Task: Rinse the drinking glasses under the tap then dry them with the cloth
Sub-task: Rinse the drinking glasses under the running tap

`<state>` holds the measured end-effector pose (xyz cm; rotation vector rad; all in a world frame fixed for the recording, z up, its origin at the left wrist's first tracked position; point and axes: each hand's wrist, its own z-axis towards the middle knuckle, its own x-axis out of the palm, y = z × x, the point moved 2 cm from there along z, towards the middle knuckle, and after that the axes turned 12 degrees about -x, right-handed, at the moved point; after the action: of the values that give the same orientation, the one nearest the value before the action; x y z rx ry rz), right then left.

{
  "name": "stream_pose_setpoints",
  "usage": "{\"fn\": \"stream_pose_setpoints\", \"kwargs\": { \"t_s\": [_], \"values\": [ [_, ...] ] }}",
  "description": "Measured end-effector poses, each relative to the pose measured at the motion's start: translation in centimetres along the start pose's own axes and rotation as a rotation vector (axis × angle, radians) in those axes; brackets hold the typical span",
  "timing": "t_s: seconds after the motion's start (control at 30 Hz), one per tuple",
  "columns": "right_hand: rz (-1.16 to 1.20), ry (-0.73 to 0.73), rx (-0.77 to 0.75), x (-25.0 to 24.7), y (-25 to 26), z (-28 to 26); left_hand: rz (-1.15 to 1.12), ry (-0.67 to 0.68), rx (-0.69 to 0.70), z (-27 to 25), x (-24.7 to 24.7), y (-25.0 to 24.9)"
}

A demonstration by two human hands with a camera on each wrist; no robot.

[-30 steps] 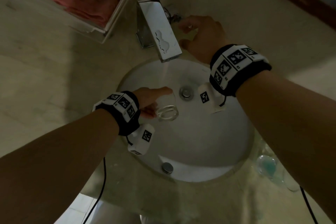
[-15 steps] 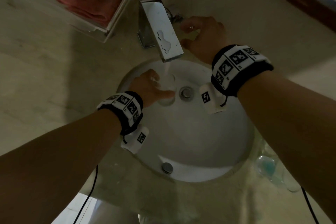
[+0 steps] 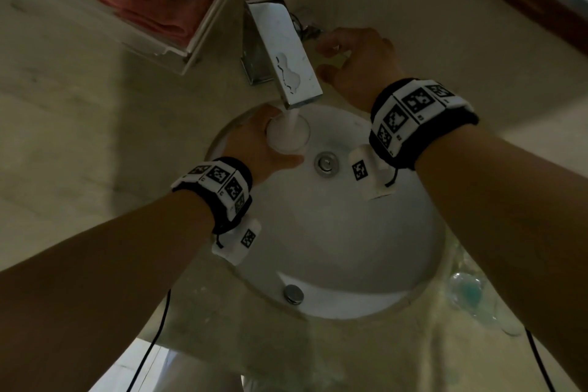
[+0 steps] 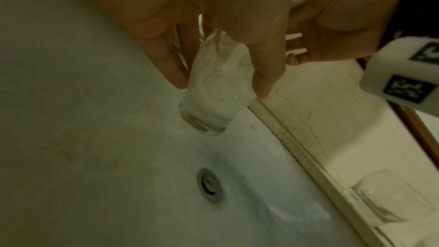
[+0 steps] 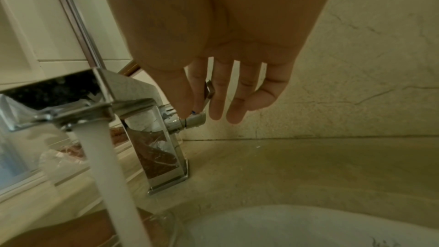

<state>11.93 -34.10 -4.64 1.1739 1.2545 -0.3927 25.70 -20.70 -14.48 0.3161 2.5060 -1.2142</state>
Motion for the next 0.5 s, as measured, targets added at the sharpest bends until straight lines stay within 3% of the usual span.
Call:
{"fn": "stream_pose_setpoints", "kwargs": {
  "t_s": [0.3, 0.5],
  "values": [
    [-0.002, 0.003, 0.012, -0.13, 0.25, -0.15, 0.003, -0.019, 0.037, 0.13, -0.01, 0.42],
    [0.002, 0.011, 0.013, 0.06, 0.25, -0.06, -0.008, 0.026, -0.139, 0.93, -0.05, 0.24]
  ]
}}
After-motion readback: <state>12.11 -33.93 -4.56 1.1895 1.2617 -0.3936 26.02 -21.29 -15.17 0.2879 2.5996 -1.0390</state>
